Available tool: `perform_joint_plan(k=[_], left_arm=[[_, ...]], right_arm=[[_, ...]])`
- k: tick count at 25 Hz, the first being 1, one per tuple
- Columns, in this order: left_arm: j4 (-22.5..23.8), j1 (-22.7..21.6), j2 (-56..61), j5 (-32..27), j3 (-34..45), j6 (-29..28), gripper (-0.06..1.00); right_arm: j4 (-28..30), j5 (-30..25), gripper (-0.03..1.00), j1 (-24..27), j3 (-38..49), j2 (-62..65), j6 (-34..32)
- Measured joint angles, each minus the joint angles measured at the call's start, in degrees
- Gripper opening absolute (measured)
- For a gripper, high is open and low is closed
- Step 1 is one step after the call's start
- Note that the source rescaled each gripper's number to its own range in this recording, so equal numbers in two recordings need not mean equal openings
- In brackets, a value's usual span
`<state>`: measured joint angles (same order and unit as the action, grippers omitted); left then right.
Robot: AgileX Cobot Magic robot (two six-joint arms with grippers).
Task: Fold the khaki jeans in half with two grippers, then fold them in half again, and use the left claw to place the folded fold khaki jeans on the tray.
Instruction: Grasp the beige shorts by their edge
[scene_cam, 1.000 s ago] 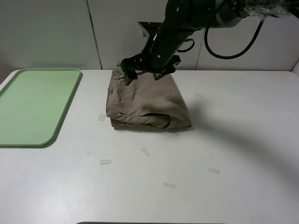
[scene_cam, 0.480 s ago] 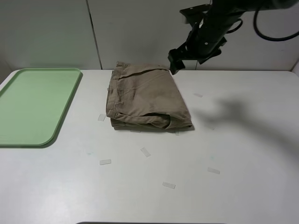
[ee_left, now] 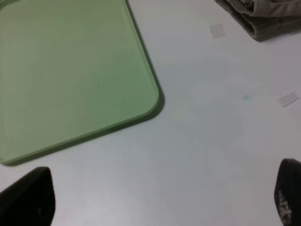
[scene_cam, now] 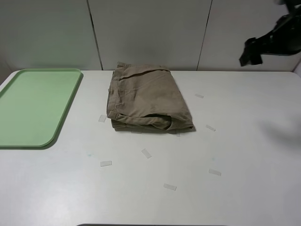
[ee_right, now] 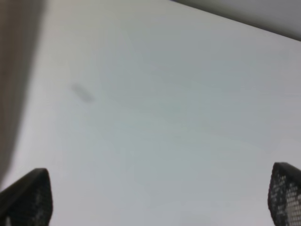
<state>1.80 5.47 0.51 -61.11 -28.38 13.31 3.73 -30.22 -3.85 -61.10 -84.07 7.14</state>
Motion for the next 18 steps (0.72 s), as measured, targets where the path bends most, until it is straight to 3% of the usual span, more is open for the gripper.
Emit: perform_joint_plan(k=[8,18], left_arm=[[0.0,0.0,0.0,0.0,0.0,0.0,0.93],[0.0,0.0,0.0,0.0,0.0,0.0,0.93]], right_arm=[[-1.11,-1.43,1.0,11.64,10.3,21.62,2.09],[-4.9,-8.98,1.0,12.27,14.93,43.95,3.51]])
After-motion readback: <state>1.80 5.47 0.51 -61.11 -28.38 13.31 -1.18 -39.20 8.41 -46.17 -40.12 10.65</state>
